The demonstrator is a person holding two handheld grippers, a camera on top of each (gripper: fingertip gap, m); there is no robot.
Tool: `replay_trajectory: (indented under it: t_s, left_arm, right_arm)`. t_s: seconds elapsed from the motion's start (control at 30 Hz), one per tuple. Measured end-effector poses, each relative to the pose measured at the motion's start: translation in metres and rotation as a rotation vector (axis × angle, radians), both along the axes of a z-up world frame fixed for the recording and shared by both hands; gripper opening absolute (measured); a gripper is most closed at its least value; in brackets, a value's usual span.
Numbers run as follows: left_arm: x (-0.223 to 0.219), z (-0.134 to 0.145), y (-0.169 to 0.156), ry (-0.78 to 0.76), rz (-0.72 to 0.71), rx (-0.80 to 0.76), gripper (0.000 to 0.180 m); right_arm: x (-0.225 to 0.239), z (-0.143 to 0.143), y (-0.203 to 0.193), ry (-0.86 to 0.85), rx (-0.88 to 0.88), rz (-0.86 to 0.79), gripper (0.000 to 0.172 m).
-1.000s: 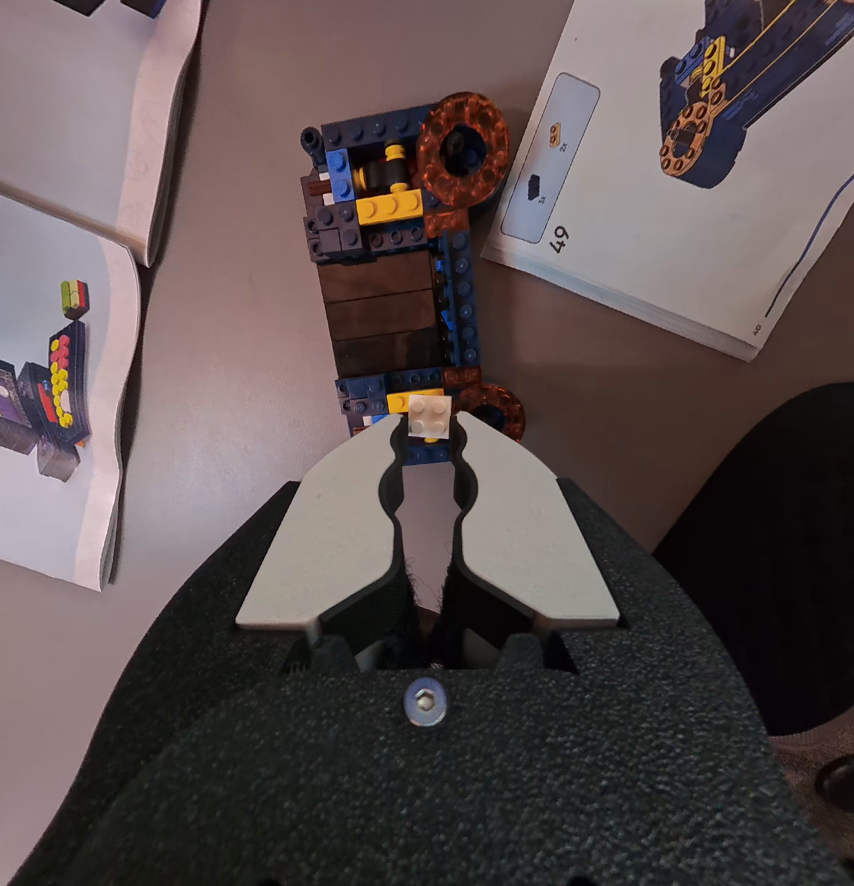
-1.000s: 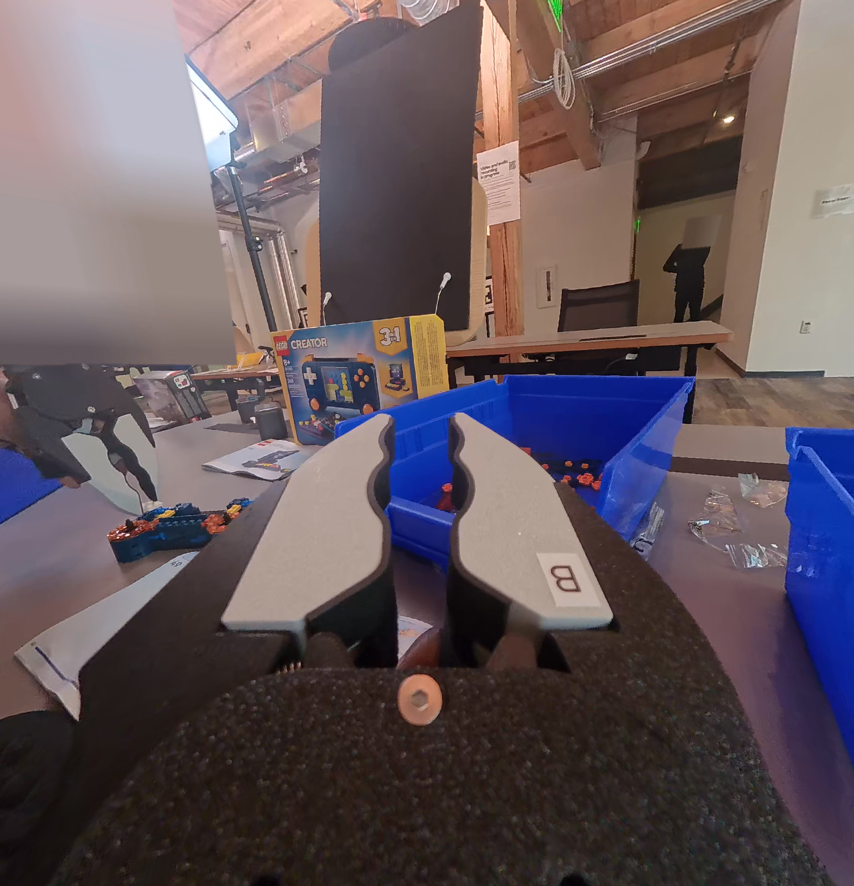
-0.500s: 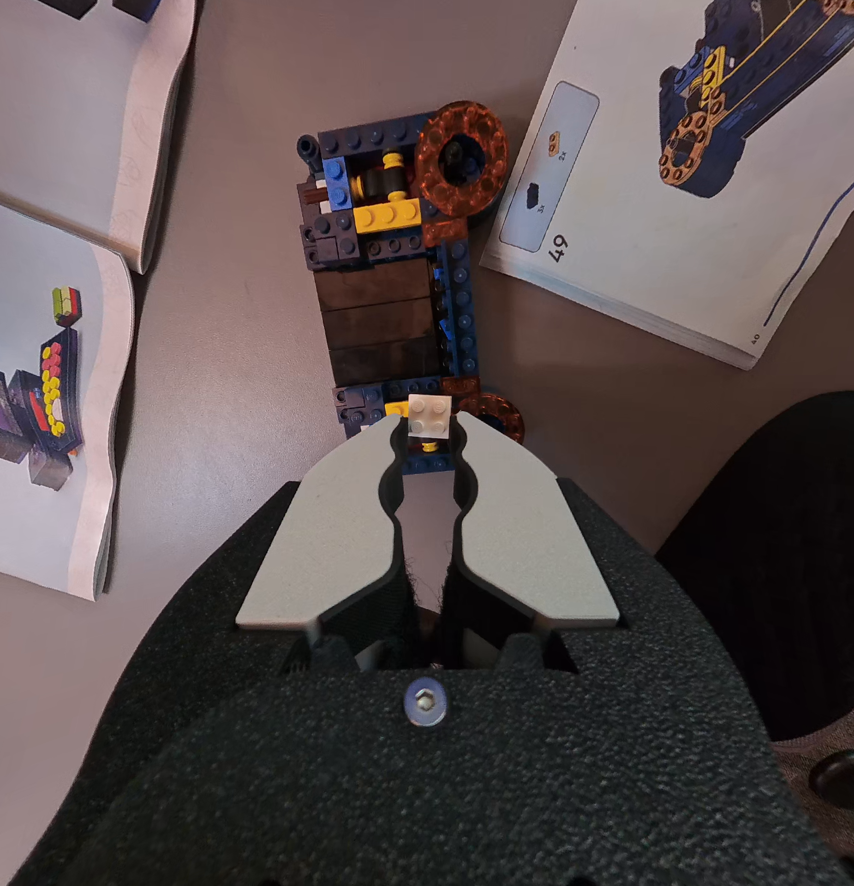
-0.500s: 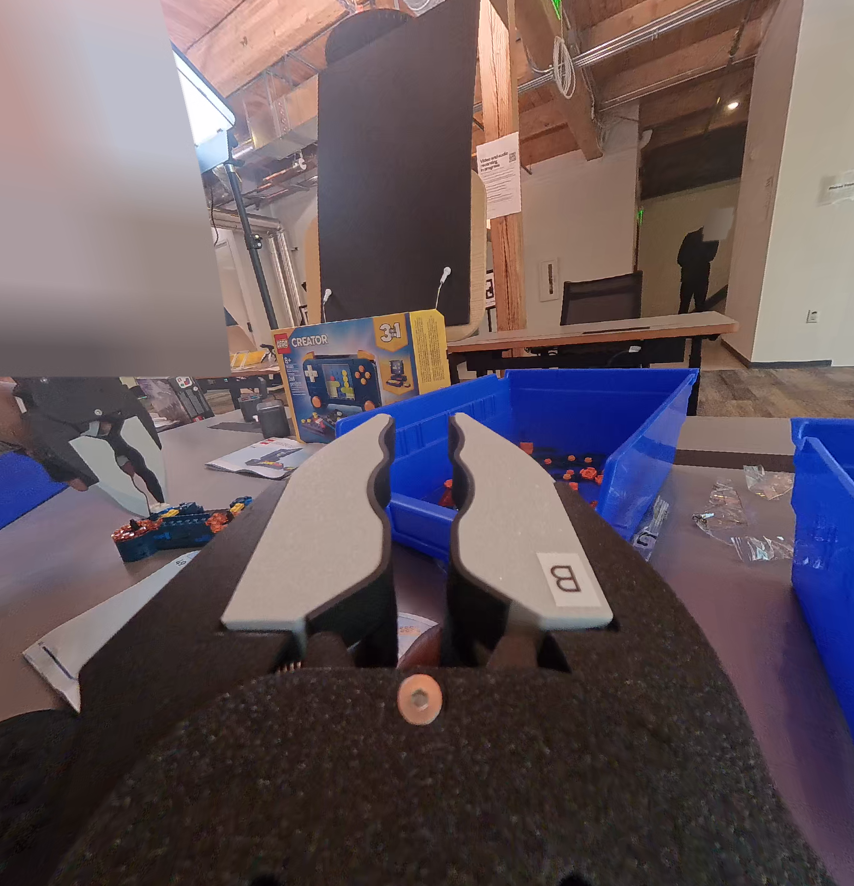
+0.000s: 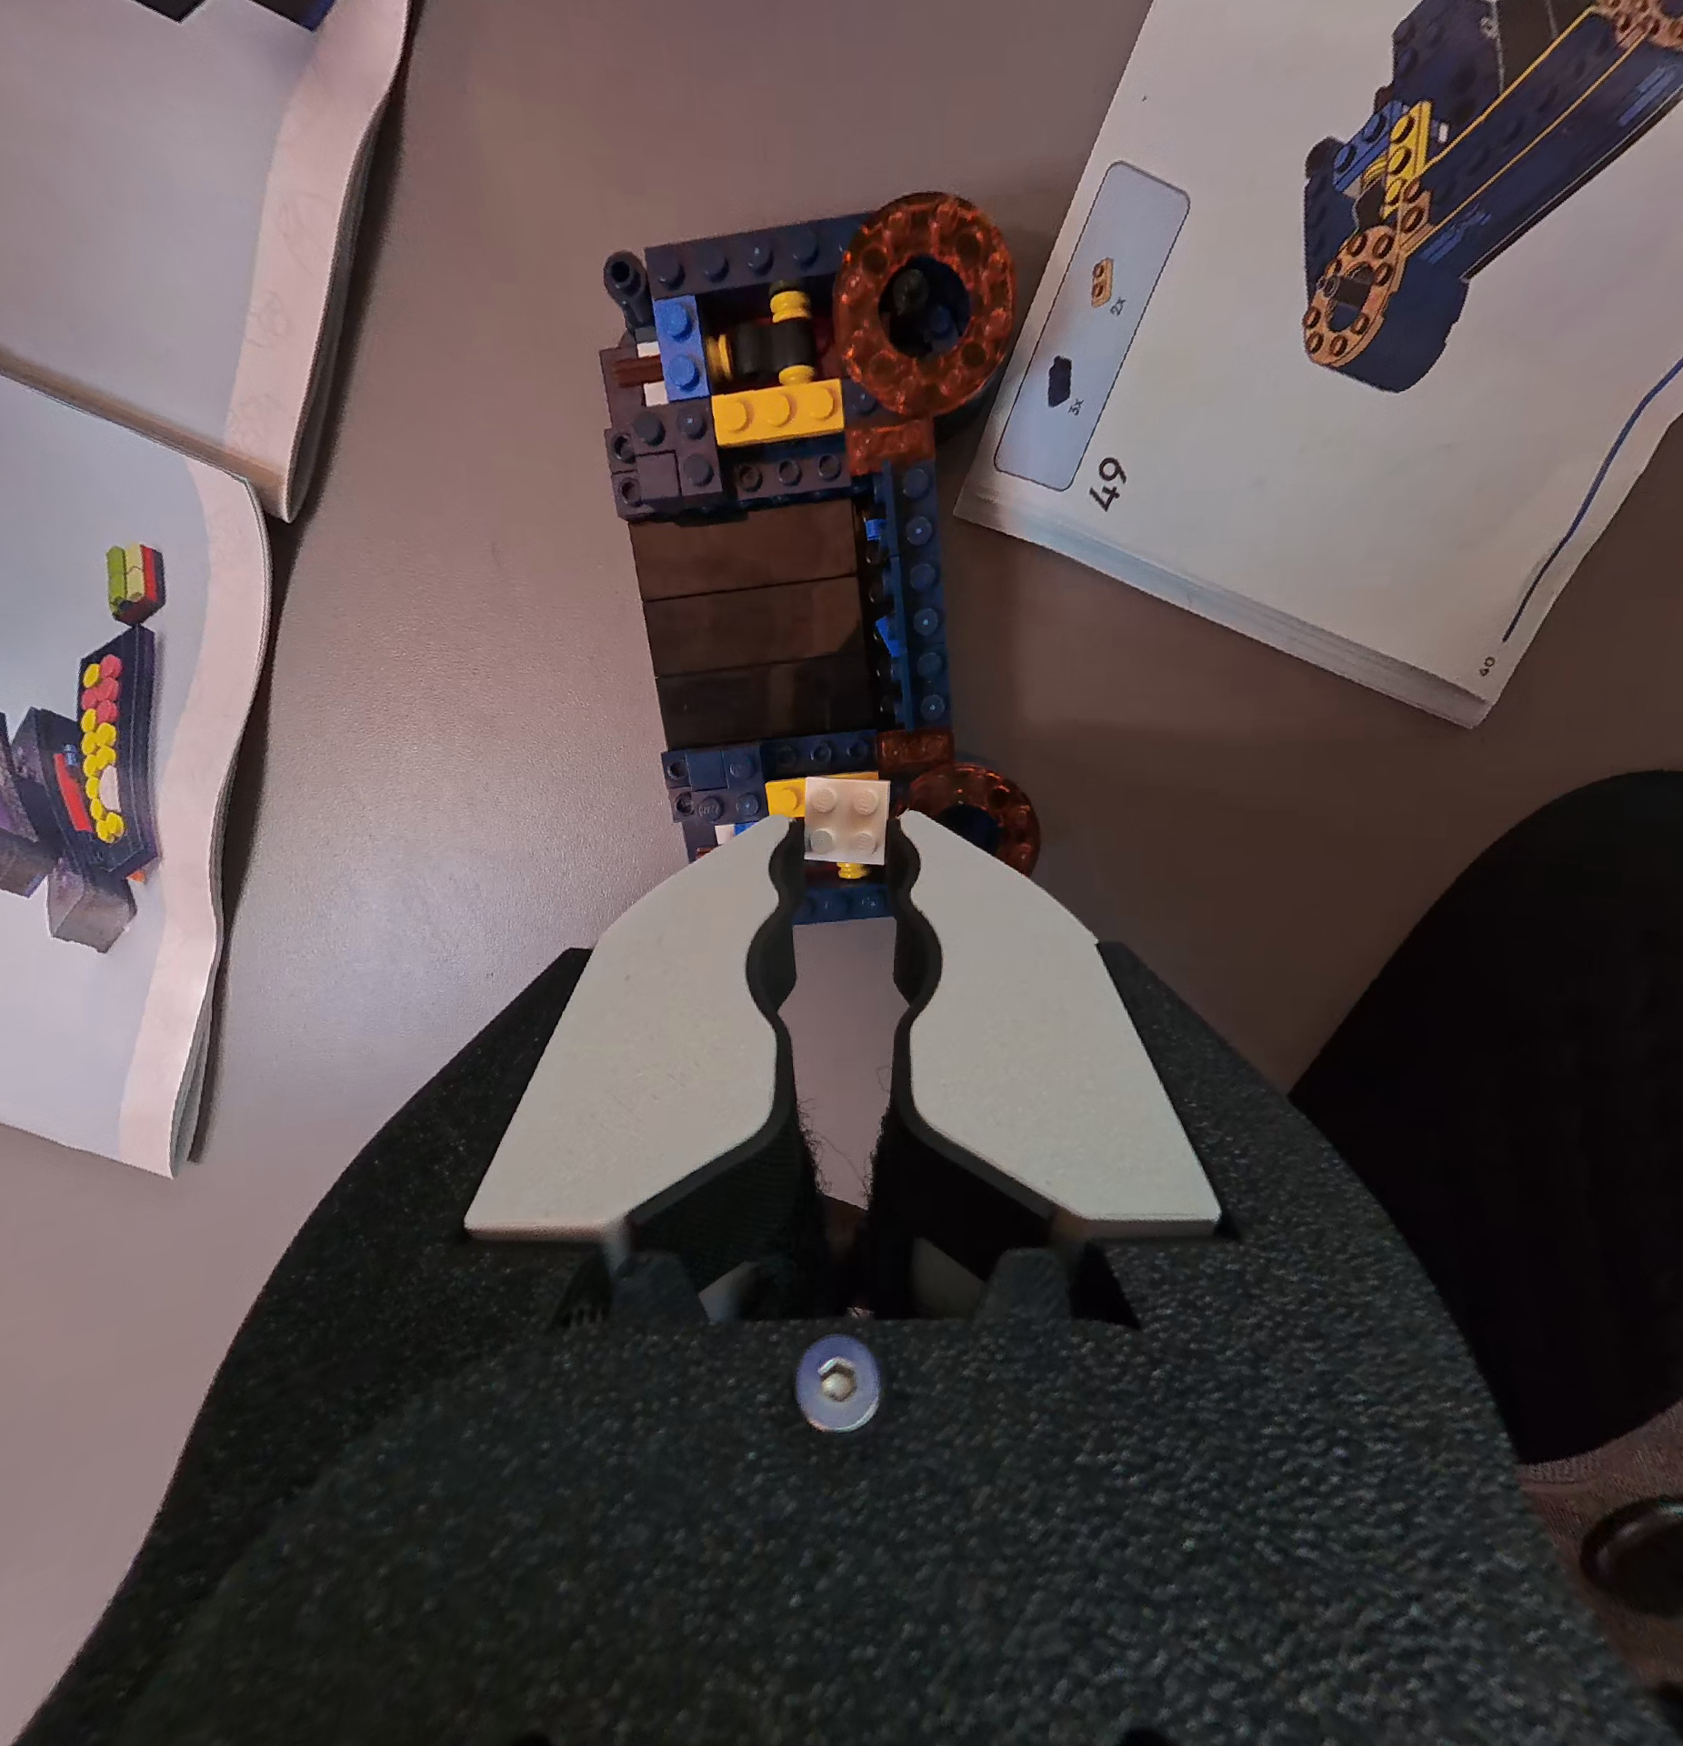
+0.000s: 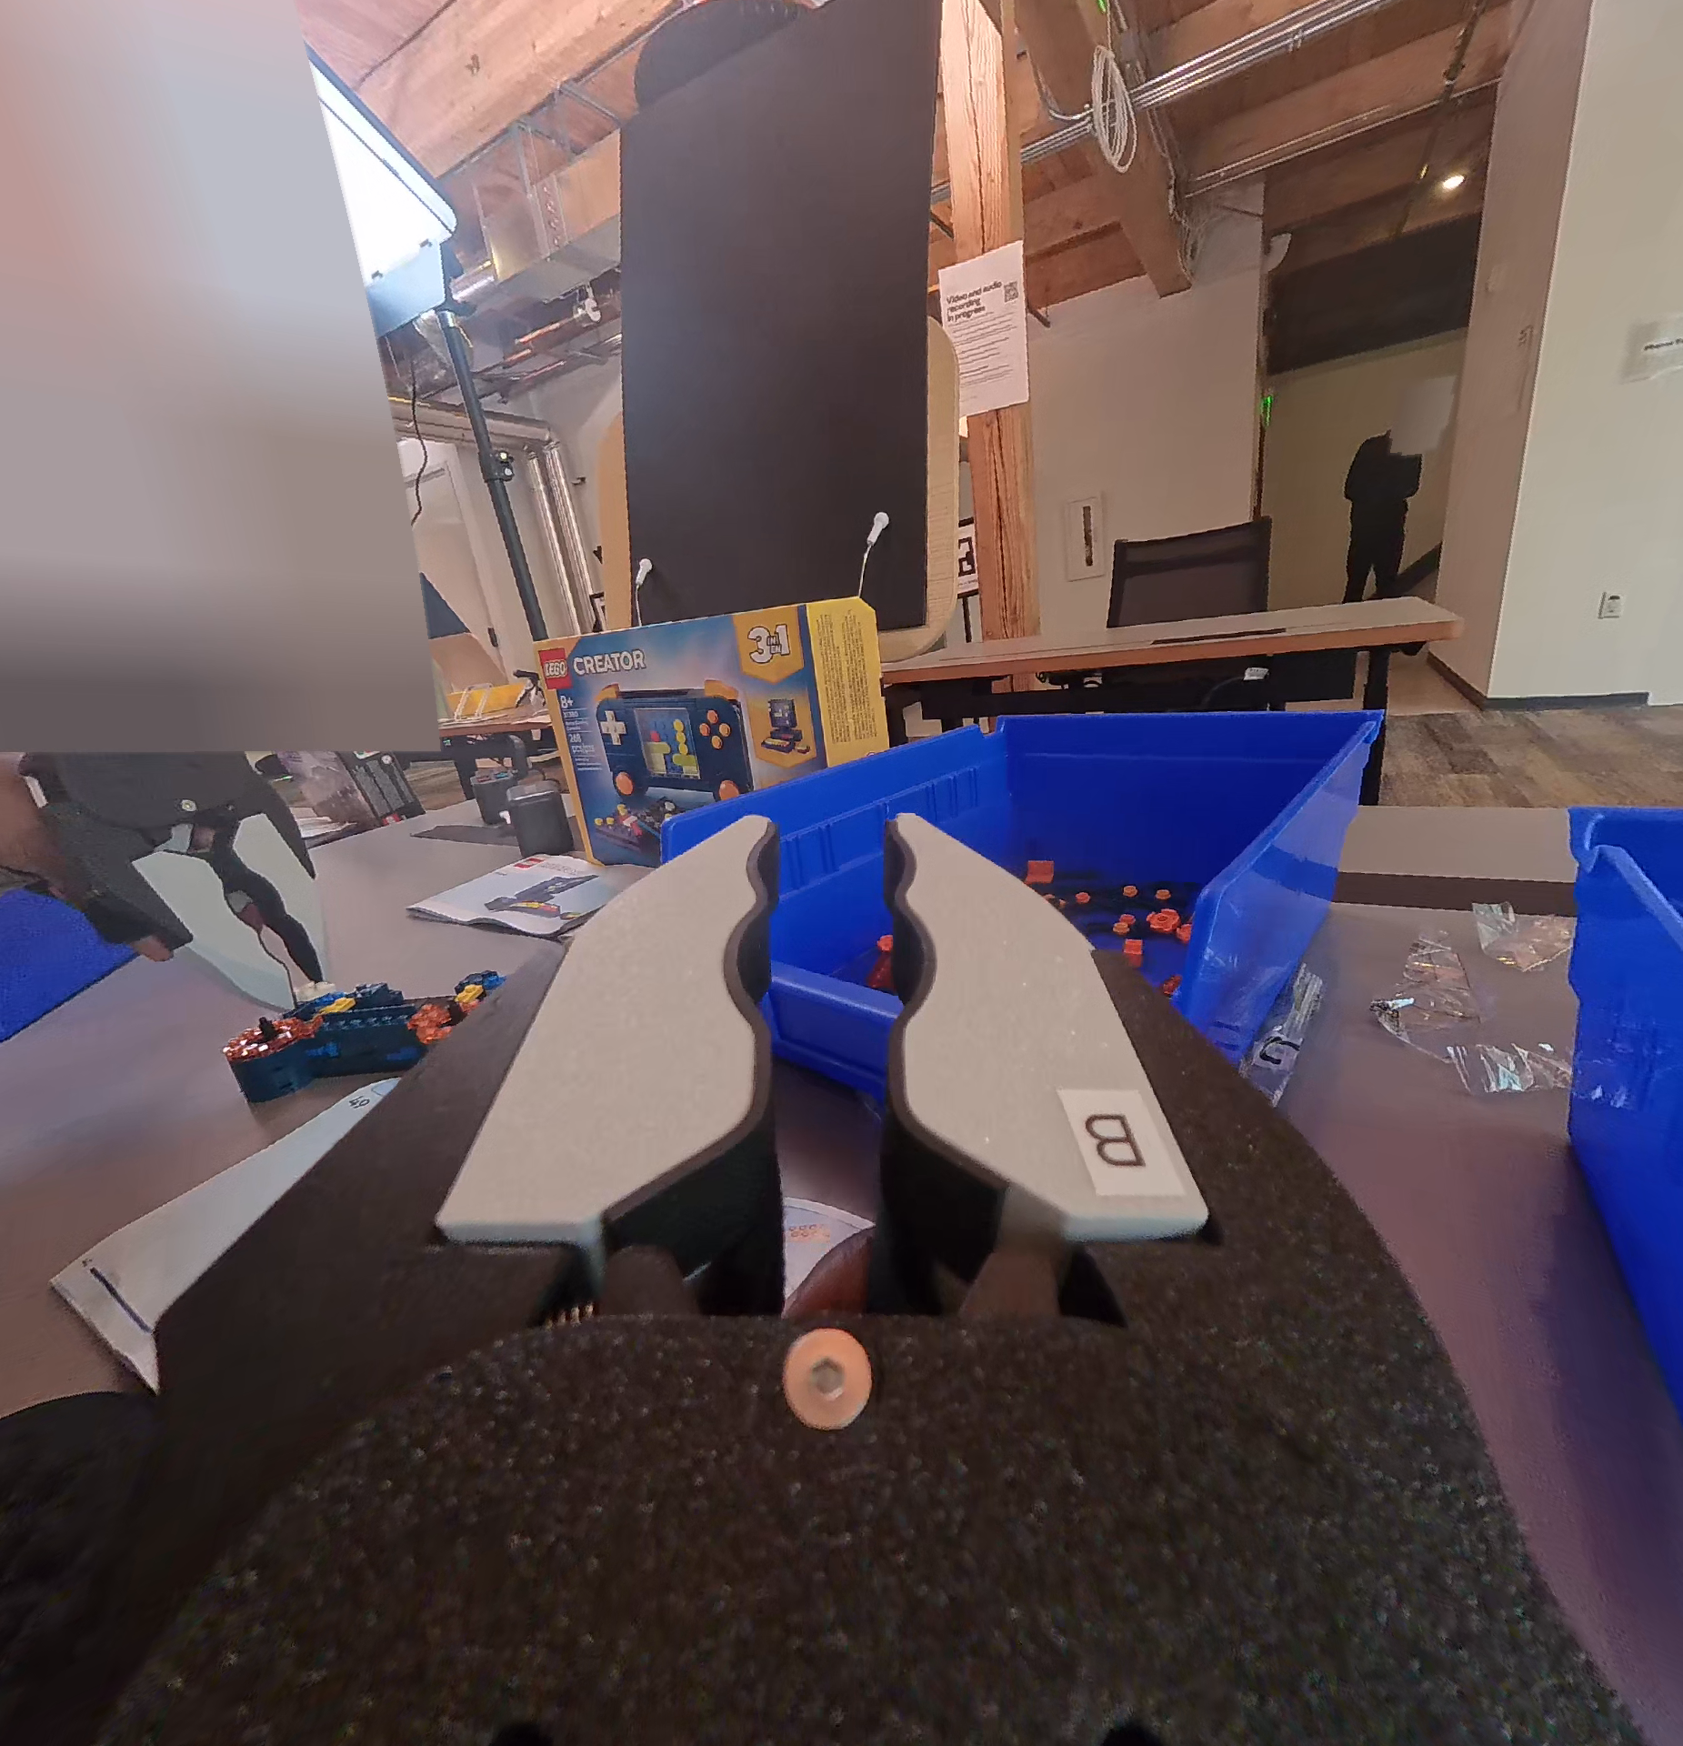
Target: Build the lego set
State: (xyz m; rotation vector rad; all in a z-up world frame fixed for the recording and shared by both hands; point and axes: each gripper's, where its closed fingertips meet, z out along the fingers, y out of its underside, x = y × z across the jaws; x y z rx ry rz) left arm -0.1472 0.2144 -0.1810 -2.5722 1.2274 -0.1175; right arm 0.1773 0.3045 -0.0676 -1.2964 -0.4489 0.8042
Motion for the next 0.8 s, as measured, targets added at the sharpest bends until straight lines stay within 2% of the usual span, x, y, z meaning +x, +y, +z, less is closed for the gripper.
replay_trajectory:
  t_s: [0.3,0.47,0.63,0.8]
  left_arm:
    - [0.009,0.01,0.002,-0.036,-0.008,0.047,0.016]
    - [0.065,0.022,-0.008,-0.162,-0.135,0.066,0.015]
    - [0.117,-0.002,-0.021,-0.175,-0.277,0.007,0.016]
    - [0.127,-0.024,-0.024,-0.147,-0.287,-0.032,0.016]
  right_arm:
    - [0.003,0.001,0.001,0.012,0.0,-0.01,0.02]
    - [0.001,0.0,0.001,0.007,-0.01,0.001,0.02]
    - [0.0,-0.001,0.001,-0.001,-0.012,0.002,0.02]
    - [-0.001,-0.002,0.001,0.001,-0.02,0.012,0.02]
